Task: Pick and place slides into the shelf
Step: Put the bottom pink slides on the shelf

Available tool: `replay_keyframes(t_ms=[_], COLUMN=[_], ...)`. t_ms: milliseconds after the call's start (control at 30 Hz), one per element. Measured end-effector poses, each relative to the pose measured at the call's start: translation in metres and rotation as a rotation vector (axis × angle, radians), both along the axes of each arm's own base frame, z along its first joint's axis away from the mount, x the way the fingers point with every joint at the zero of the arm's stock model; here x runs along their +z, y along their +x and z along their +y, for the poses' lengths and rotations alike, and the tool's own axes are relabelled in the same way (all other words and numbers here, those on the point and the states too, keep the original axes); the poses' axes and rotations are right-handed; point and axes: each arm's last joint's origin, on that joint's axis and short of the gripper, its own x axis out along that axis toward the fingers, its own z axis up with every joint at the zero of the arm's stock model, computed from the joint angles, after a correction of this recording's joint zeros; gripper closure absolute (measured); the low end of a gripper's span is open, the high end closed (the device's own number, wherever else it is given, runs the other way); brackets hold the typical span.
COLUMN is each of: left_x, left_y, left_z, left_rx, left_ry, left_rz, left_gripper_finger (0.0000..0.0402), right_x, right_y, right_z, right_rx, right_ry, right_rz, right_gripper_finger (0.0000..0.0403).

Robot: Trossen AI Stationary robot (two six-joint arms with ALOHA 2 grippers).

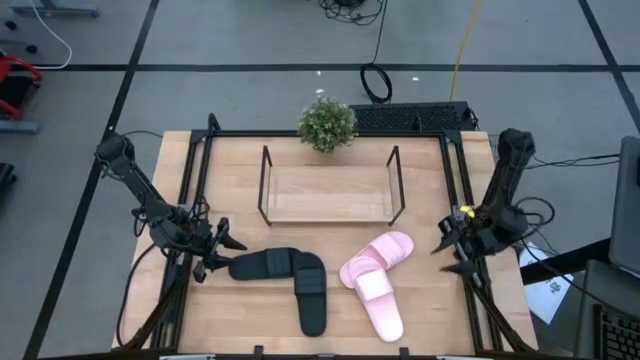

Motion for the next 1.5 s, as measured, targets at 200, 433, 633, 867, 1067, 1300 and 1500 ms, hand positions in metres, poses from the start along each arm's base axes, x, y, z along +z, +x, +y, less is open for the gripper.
replay_keyframes(t_ms=[200,433,633,867,1067,1300,1500], left_x=[0.000,0.004,0.004,0.006,0.006,0.006,0.006], left_y=[0.000,0.000,0.000,0.000,0.000,0.000,0.000], left_z=[0.000,0.000,0.000,0.000,0.000,0.000,0.000], left_rx=[0.000,0.000,0.000,-0.003,-0.003,-0.003,0.001], left_ry=[0.000,-0.032,-0.041,-0.155,-0.170,-0.165,-0.168], left_rz=[-0.003,-0.029,-0.027,-0.012,-0.009,-0.012,-0.011], left_gripper_finger=[0.0204,0.0204,0.0204,0.0204,0.0204,0.0204,0.0204], right_x=[0.030,0.048,0.039,0.015,-0.012,-0.023,-0.028], right_y=[0.022,0.061,0.098,0.132,0.142,0.137,0.134], right_z=[0.034,0.088,0.122,0.134,0.125,0.120,0.119], right_rx=[0.037,-0.018,-0.058,-0.112,-0.175,-0.188,-0.150], right_ry=[-0.154,-0.368,-0.513,-0.562,-0.555,-0.501,-0.472], right_rz=[-0.026,0.023,0.126,0.279,0.504,0.640,0.717], right_gripper_finger=[0.0220,0.0220,0.0220,0.0220,0.0220,0.0220,0.0220])
